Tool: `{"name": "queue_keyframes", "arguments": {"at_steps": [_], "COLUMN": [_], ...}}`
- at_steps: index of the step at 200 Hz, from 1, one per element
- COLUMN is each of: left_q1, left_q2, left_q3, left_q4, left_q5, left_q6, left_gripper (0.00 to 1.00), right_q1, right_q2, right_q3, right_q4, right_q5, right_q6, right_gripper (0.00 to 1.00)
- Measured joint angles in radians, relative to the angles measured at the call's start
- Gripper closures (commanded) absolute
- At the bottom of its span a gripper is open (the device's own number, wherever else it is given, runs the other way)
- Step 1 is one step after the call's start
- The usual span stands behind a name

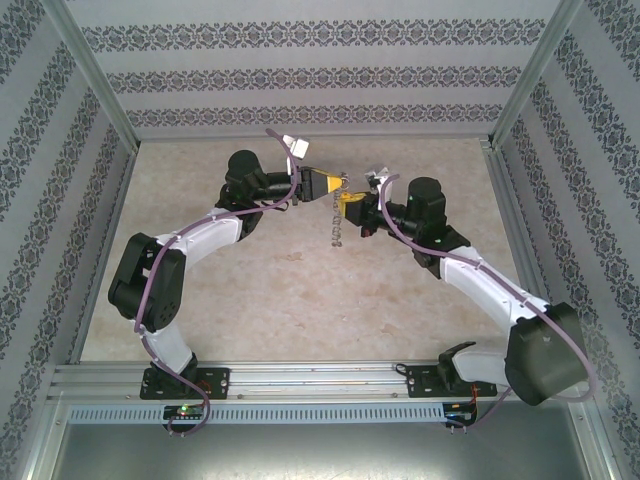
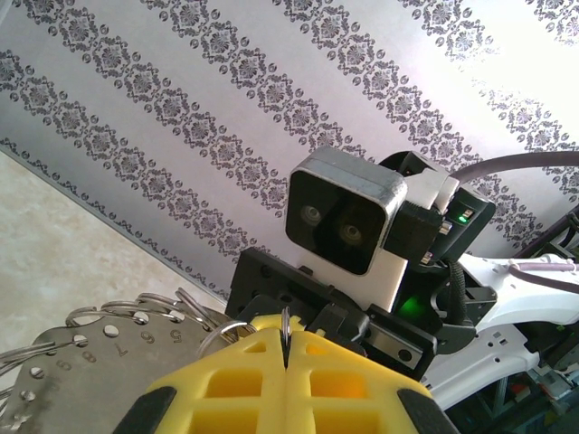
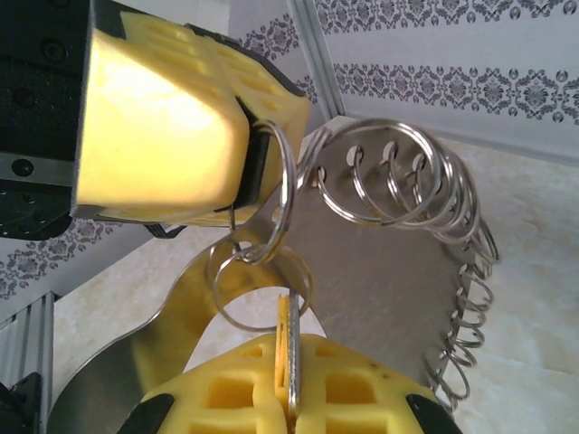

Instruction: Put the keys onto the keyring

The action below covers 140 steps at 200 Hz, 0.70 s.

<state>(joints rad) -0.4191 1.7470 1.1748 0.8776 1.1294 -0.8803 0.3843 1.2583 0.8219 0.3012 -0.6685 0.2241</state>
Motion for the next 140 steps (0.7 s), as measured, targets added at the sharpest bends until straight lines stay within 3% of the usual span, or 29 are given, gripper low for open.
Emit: {"name": "queue_keyframes", "arguments": {"at_steps": [72,140], "left_q1": [-0.007,-0.009], "left_q2": [0.0,-0.019], "left_q3": [0.0,0.0], "left_q4": [-0.019,-0.171], "left_q5": [-0.001,-0.023], "left_q6": [0.045,0.184], "left_gripper": [1.0,1.0], "right_q1": [0.0,0.018], "right_q2": [-0.064,-0.042], "right_q3": [0.027,0.121], "right_q4": [-0.183,-0.358], "right_q5": [0.052,0.101], "right_q6": [-0.058,-0.11], "right_gripper": [1.0,1.0]}}
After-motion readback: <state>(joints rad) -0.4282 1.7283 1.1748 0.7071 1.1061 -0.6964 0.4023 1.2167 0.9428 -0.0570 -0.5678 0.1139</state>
